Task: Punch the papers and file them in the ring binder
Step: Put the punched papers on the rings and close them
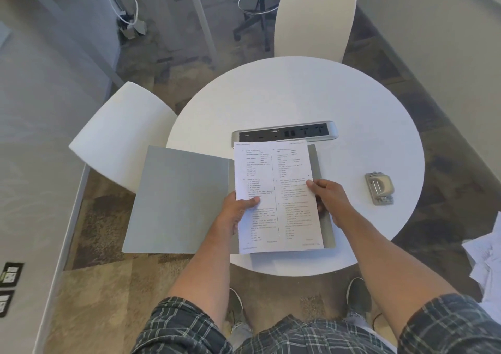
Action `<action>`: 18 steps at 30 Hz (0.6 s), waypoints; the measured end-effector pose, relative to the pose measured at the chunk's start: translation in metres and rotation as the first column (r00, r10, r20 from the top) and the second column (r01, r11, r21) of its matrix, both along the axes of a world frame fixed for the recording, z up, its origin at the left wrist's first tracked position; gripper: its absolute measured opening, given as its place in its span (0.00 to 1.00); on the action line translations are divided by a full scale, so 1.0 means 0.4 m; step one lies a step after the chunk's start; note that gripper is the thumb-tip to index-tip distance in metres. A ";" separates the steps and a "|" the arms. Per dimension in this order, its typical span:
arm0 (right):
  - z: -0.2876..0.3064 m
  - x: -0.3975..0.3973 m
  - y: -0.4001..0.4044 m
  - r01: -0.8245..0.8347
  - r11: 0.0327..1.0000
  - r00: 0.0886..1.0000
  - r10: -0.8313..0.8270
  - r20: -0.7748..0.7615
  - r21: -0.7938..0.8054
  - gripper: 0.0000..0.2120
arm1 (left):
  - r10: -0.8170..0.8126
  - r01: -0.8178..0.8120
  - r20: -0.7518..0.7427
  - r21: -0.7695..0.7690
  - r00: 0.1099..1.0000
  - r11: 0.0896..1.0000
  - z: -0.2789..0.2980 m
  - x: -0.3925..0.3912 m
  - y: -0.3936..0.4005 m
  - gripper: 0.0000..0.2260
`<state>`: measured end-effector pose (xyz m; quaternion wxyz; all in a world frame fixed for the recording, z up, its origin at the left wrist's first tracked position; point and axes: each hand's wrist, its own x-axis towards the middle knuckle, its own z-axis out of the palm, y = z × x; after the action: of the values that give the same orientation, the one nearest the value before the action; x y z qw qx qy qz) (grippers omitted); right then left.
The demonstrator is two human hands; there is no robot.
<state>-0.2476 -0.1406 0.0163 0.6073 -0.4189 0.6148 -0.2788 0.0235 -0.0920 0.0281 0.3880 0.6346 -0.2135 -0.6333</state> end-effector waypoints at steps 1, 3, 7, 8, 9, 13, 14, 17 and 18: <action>0.001 0.006 -0.006 0.010 1.000 1.000 -0.010 0.002 -0.002 0.13 | -0.001 0.001 -0.002 0.008 1.000 1.000 -0.001 0.004 0.002 0.20; 0.003 0.016 -0.015 0.025 1.000 1.000 -0.025 0.016 -0.006 0.10 | -0.003 0.003 -0.003 0.019 1.000 1.000 -0.005 0.010 0.005 0.20; 0.008 0.032 -0.022 0.068 0.997 0.994 -0.070 0.084 0.024 0.10 | -0.020 0.020 -0.002 0.022 1.000 1.000 0.000 0.014 0.006 0.21; 0.010 0.036 -0.022 0.080 0.996 0.992 -0.083 0.097 0.035 0.10 | -0.028 0.028 -0.006 0.023 1.000 0.999 0.001 0.016 0.006 0.22; 0.012 0.039 -0.020 0.091 0.995 0.990 -0.095 0.108 0.043 0.10 | -0.034 0.035 -0.013 0.023 0.999 0.999 0.001 0.017 0.005 0.22; 0.019 0.051 -0.011 0.118 0.993 0.976 -0.116 0.186 0.003 0.10 | -0.028 0.030 -0.059 0.046 0.998 0.998 0.004 0.021 0.007 0.21; 0.022 0.053 -0.007 0.126 0.992 0.968 -0.122 0.219 -0.007 0.10 | -0.026 0.031 -0.078 0.052 0.997 0.998 0.004 0.021 0.008 0.21; 0.033 0.062 -0.001 0.145 0.989 0.949 -0.136 0.284 -0.010 0.15 | -0.017 0.024 -0.125 0.056 0.992 0.998 0.002 0.018 0.008 0.21; 0.034 0.065 -0.001 0.143 0.990 0.946 -0.134 0.296 -0.010 0.16 | -0.013 0.020 -0.135 0.050 0.991 0.999 0.004 0.016 0.008 0.21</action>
<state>-0.2217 -0.1408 0.0300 0.6642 -0.3382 0.5409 -0.3896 0.0298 -0.0889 0.0295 0.3798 0.5984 -0.1759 -0.6832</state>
